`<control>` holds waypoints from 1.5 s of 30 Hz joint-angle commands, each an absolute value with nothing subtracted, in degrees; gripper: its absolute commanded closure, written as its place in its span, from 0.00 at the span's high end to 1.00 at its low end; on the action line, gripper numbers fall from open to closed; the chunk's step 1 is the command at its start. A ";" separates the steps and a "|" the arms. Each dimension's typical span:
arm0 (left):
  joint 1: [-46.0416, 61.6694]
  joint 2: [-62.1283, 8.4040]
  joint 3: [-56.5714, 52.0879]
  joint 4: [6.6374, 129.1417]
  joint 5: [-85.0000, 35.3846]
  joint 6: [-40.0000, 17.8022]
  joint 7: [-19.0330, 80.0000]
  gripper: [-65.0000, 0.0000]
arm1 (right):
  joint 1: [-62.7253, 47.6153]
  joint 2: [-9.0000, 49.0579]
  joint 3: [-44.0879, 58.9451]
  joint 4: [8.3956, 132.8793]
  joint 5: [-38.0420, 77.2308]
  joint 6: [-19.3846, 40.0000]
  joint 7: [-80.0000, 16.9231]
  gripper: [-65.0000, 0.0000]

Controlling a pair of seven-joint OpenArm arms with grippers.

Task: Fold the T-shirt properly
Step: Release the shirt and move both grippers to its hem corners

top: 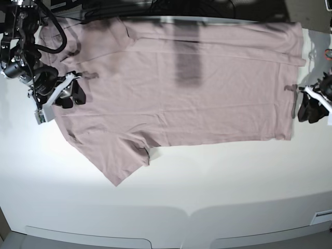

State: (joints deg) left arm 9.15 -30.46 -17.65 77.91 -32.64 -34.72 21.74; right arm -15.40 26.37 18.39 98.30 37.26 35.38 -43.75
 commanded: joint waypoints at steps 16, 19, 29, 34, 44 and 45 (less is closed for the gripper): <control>-18.39 -31.09 -17.89 40.91 -35.83 -40.00 29.80 0.35 | -14.92 27.29 18.90 99.26 37.93 35.57 -43.18 0.41; -19.73 -30.96 -17.85 38.48 -35.81 -40.00 30.22 0.35 | -14.92 27.29 18.90 99.26 37.93 35.57 -43.18 0.41; -20.03 -23.18 -17.85 37.87 -23.83 -40.00 29.50 0.35 | -14.92 27.31 18.90 99.26 37.78 35.59 -43.18 0.41; -19.99 -22.44 -17.85 37.87 -22.48 -40.00 32.58 0.35 | -14.92 27.31 18.90 99.26 37.54 35.59 -43.07 0.41; -19.99 -22.72 -17.85 37.85 -22.52 -40.00 33.85 0.00 | -13.34 27.29 18.87 99.22 34.20 35.59 -28.56 0.41; -19.99 -22.72 -17.85 37.85 -22.52 -40.00 33.85 0.00 | -12.16 27.31 18.81 99.09 32.84 35.57 -28.53 0.41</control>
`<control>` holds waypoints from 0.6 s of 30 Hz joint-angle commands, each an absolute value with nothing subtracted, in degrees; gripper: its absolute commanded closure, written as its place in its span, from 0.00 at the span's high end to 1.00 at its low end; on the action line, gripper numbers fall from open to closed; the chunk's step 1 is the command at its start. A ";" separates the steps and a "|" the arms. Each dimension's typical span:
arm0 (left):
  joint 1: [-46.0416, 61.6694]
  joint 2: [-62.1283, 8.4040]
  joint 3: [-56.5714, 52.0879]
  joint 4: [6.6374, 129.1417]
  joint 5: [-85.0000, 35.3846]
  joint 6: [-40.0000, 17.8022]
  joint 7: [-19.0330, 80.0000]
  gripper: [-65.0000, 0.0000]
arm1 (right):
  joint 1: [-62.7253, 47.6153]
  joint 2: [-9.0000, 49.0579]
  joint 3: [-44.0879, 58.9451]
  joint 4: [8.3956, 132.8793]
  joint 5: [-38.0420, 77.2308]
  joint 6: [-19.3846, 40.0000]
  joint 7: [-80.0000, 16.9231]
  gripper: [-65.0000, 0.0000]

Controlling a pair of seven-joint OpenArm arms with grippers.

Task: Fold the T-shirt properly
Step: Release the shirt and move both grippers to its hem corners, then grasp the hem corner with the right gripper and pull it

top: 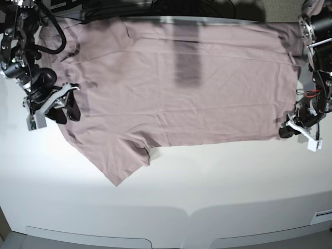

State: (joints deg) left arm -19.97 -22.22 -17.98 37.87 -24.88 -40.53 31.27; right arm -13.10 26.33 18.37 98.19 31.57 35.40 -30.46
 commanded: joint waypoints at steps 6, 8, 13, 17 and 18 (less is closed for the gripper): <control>-19.99 -22.68 -17.85 37.87 -22.52 -40.00 33.87 0.00 | -1.80 27.46 18.09 94.13 30.04 35.53 -33.71 0.41; -19.99 -22.57 -17.85 37.87 -22.50 -40.00 33.87 0.00 | 2.24 28.21 16.29 89.78 30.20 35.51 -34.44 0.41; -19.99 -22.57 -17.85 37.87 -22.50 -40.00 33.47 0.00 | 14.72 30.63 7.07 74.76 30.20 35.53 -37.60 0.41; -19.99 -22.55 -17.85 37.87 -22.52 -40.00 32.95 0.00 | 25.32 30.48 -0.80 63.37 30.17 35.57 -40.49 0.41; -19.99 -22.55 -17.85 37.87 -22.52 -40.00 32.93 0.00 | 27.90 30.30 -2.66 60.40 30.13 35.57 -40.75 0.41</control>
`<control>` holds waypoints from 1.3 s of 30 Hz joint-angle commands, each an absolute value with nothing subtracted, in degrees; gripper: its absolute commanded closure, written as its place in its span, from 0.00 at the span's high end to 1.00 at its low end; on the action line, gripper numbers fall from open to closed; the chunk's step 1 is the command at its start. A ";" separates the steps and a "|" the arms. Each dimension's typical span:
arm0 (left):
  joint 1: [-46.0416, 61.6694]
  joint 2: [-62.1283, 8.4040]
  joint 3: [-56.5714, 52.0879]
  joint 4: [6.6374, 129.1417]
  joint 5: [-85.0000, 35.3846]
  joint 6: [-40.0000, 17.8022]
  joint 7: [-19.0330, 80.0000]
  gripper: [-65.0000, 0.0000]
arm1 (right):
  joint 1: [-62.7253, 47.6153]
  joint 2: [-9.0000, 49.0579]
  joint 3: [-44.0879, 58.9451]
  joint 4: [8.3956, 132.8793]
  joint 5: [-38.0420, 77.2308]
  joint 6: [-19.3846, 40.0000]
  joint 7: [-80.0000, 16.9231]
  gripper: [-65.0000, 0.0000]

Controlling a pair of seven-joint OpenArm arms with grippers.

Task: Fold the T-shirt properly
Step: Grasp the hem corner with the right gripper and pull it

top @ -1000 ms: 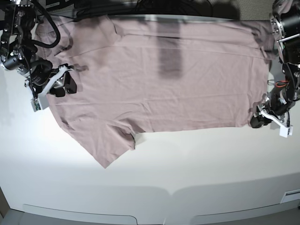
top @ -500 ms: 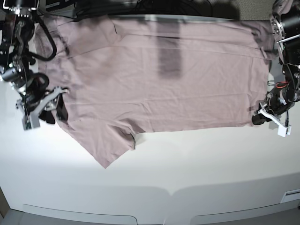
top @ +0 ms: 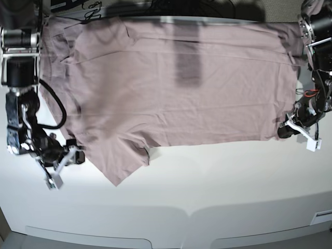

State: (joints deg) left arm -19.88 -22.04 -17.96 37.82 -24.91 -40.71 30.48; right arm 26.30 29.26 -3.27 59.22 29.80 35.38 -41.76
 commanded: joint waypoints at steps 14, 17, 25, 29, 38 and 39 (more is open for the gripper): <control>-19.97 -22.57 -17.85 37.87 -22.52 -40.00 31.27 0.00 | 48.14 23.59 -16.25 29.08 19.03 35.99 -35.29 0.48; -19.99 -22.55 -17.85 37.87 -22.57 -40.00 31.22 0.00 | 48.07 22.74 -16.25 27.18 16.80 36.18 -32.71 0.48; -19.99 -22.57 -17.85 37.87 -22.55 -40.00 31.24 0.00 | 48.07 21.58 -16.25 22.87 9.54 35.77 -28.51 0.48; -19.99 -22.55 -17.85 37.87 -22.55 -40.00 31.20 0.00 | 48.31 21.76 -16.25 22.81 7.46 34.70 -26.63 0.48; -19.99 -22.57 -17.85 37.85 -22.55 -40.00 30.22 0.00 | 47.07 21.76 -16.25 22.68 3.07 32.91 -26.04 0.48; -19.99 -22.57 -17.85 37.87 -22.55 -40.00 30.09 0.00 | 46.72 21.74 -16.25 22.68 3.07 32.69 -25.80 0.48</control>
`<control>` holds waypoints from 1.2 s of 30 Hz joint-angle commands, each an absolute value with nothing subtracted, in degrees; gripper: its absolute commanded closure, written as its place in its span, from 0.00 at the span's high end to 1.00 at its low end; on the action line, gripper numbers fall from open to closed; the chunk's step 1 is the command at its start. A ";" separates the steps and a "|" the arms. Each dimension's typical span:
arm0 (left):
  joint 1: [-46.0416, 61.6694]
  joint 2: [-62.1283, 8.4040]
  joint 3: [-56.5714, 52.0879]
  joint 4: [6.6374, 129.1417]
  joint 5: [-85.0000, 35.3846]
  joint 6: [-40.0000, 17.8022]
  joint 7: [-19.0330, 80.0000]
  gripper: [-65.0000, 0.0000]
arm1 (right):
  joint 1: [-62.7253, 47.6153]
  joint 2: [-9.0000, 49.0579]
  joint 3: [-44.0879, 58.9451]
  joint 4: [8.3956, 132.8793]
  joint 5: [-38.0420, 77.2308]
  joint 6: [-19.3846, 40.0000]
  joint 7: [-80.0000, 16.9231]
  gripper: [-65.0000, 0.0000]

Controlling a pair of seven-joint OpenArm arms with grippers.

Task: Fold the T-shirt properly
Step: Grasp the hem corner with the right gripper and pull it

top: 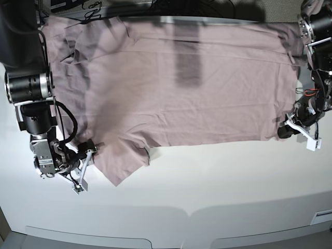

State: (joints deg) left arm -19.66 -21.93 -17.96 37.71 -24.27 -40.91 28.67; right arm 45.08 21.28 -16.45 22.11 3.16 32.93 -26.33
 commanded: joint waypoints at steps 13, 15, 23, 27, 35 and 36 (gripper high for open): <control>-19.97 -22.57 -17.85 37.87 -22.55 -40.00 29.95 0.00 | 43.79 21.74 -16.25 22.63 18.72 40.00 -41.80 0.48; -19.99 -22.57 -17.85 37.87 -22.55 -40.00 29.95 0.00 | 43.77 21.71 -16.25 22.63 21.12 40.00 -44.64 0.45; -19.99 -22.57 -17.85 37.87 -22.55 -40.00 29.95 0.00 | 43.77 21.71 -16.25 22.63 22.61 40.00 -46.98 0.20; -19.99 -22.57 -17.85 37.87 -22.55 -40.00 29.93 0.00 | 43.77 21.71 -16.25 22.63 21.82 40.00 -46.94 0.06; -19.97 -22.55 -17.85 37.87 -22.57 -40.00 28.49 0.00 | 43.77 21.74 -16.25 22.63 15.20 40.00 -37.56 0.00; -19.99 -22.55 -17.85 37.87 -22.57 -40.00 27.57 0.00 | 43.81 21.74 -16.25 22.63 15.20 40.00 -35.38 0.00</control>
